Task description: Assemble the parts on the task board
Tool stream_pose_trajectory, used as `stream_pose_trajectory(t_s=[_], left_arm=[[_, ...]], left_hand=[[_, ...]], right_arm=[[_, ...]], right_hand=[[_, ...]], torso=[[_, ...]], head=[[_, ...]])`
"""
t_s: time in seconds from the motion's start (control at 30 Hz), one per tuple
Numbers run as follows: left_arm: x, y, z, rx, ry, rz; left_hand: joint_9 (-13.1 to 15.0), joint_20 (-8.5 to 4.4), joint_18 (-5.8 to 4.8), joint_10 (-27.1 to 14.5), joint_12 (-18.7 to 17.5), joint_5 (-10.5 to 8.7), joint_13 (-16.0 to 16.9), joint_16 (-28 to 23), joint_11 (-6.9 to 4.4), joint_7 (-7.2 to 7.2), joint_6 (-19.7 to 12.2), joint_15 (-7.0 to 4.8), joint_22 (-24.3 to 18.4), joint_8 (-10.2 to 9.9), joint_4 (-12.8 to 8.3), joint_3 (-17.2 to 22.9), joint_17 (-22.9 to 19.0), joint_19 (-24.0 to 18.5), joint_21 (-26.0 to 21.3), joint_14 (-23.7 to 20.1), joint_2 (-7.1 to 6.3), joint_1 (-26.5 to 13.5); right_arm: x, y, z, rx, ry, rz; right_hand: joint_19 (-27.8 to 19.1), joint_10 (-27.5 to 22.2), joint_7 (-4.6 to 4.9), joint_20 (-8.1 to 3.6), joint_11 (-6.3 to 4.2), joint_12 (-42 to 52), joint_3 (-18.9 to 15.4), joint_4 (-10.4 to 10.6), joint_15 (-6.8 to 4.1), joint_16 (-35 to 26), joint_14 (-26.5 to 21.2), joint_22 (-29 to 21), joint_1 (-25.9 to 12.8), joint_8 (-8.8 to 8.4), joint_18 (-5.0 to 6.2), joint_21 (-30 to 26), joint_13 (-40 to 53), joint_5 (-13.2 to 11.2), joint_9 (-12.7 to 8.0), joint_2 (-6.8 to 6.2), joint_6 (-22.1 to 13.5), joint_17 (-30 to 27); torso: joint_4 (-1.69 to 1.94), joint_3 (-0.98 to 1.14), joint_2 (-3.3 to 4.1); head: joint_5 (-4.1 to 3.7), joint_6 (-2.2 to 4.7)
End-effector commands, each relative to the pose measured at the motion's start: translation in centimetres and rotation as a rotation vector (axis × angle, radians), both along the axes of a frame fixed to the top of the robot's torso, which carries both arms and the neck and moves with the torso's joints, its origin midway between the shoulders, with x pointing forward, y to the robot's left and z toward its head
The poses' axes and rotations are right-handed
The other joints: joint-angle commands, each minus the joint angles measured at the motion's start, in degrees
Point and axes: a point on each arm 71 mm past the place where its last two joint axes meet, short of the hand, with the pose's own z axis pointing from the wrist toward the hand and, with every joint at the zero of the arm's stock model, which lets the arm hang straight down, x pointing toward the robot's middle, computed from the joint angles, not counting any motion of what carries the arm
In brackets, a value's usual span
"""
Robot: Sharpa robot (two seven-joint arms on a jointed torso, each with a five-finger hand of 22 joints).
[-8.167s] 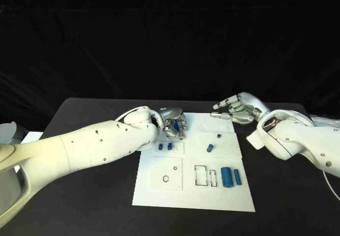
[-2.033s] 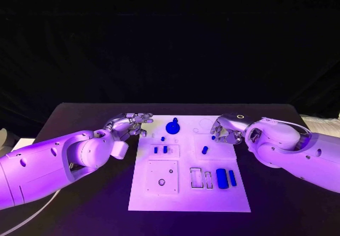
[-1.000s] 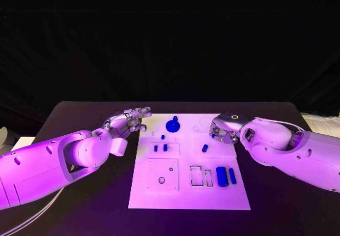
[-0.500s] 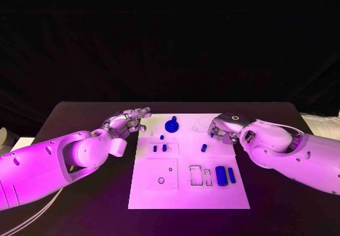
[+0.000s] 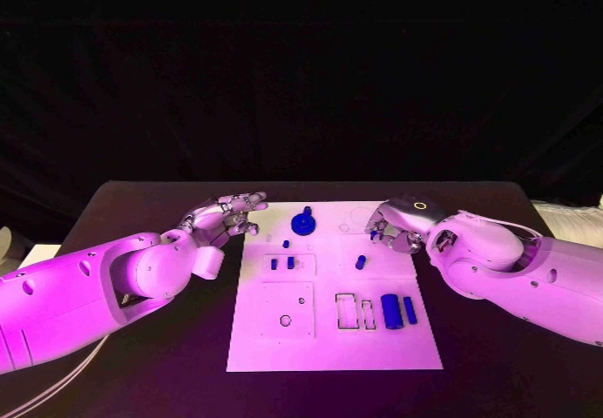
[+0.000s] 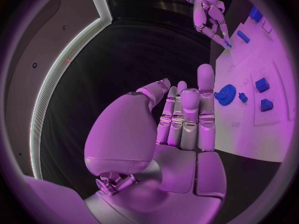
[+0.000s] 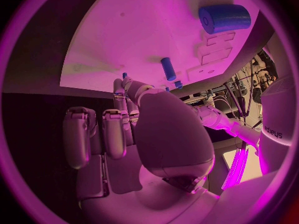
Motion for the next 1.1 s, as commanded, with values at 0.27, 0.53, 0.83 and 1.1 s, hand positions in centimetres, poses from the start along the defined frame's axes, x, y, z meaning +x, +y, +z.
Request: stream_pose_trajectory(t_s=[0.27,0.53,0.83,1.1], left_arm=[[-0.1,-0.1,0.1,-0.005,-0.012,-0.024],[-0.2,-0.4,0.1,-0.011,-0.013,-0.035],[-0.3,-0.9,0.1,-0.016,-0.013,-0.045],[-0.4,-1.3,0.2,-0.02,-0.014,-0.052]], left_hand=[[-0.1,0.0,0.57,-0.5,0.2,0.28,0.0,-0.2,0.05,0.03,-0.5,0.09,-0.1,0.2,-0.3,0.0,-0.2,-0.3,-0.2,-0.5,0.54,-0.1],[0.0,0.01,0.57,-0.5,0.2,0.29,0.0,-0.2,0.06,0.03,-0.5,0.1,-0.1,0.2,-0.3,0.0,-0.3,-0.3,-0.2,-0.5,0.57,-0.1],[0.0,0.02,0.57,-0.6,0.3,0.29,0.1,-0.2,0.07,0.04,-0.5,0.12,-0.1,0.2,-0.3,0.0,-0.4,-0.4,-0.2,-0.6,0.58,-0.1],[0.0,0.03,0.57,-0.6,0.4,0.29,0.1,-0.2,0.08,0.05,-0.6,0.12,-0.1,0.2,-0.4,0.0,-0.5,-0.4,-0.2,-0.6,0.58,-0.1]], right_arm=[[-1.6,1.1,1.5,0.073,-0.038,0.051],[-3.7,4.8,2.1,0.123,-0.021,0.164],[-5.8,9.2,0.2,0.125,0.064,0.289],[-7.0,11.2,-2.2,0.117,0.143,0.333]], right_hand=[[1.2,0.3,0.83,0.12,0.2,0.0,0.8,-0.3,0.22,0.0,4.4,4.9,-0.4,0.31,0.31,-0.1,-0.2,0.0,1.1,-0.53,0.5,6.9],[1.2,0.3,0.88,0.11,0.22,0.0,0.9,-0.4,0.2,0.0,4.4,4.9,-0.5,0.31,0.32,-0.1,-0.3,0.0,1.1,-0.66,0.5,6.9],[1.2,0.1,1.06,0.14,0.34,0.0,1.0,-0.7,0.25,0.0,4.4,4.7,-0.8,0.23,0.34,-0.2,-0.4,0.0,1.1,-0.96,0.4,6.9],[1.2,0.0,1.14,0.23,0.46,0.0,0.7,-0.8,0.34,0.1,4.4,4.8,-1.5,0.23,0.33,-0.1,-0.6,0.0,1.2,-1.35,0.4,7.0]], torso=[[0.02,-0.04,-0.02],[0.11,-0.06,-0.01],[0.19,-0.11,0.07],[0.13,-0.1,0.08]], head=[[0.02,-0.12],[0.51,-0.4],[1.76,-0.59],[2.58,-0.78]])
